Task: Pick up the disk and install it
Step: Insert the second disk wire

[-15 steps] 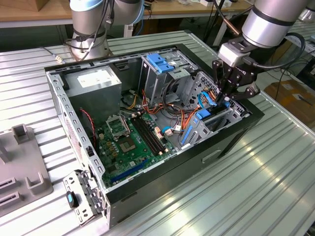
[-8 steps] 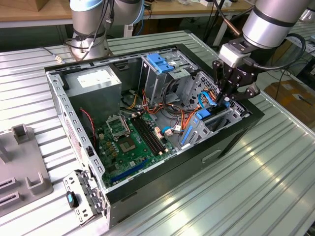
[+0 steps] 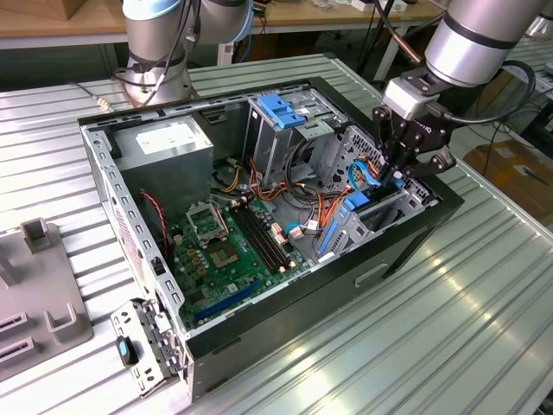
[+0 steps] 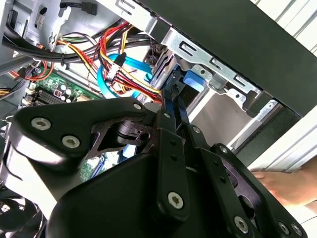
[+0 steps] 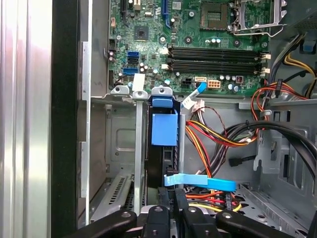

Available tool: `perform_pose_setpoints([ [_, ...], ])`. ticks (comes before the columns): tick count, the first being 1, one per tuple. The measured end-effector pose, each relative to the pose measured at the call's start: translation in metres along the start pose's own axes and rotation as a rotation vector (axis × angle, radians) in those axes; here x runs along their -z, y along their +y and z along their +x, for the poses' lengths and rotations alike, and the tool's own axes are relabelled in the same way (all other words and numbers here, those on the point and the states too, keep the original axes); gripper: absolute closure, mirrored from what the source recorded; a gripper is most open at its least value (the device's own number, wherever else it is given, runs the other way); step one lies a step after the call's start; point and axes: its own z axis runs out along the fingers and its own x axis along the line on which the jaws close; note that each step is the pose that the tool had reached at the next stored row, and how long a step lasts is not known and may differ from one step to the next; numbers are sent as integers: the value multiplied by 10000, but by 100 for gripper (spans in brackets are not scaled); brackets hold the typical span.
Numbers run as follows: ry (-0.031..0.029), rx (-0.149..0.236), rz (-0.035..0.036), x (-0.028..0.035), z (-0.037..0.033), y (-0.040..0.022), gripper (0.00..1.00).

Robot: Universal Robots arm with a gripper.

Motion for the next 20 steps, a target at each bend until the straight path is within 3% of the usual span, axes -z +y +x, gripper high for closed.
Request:
perform_pose_setpoints([
  [20,-1,-2,-1,-46,8,2,82],
])
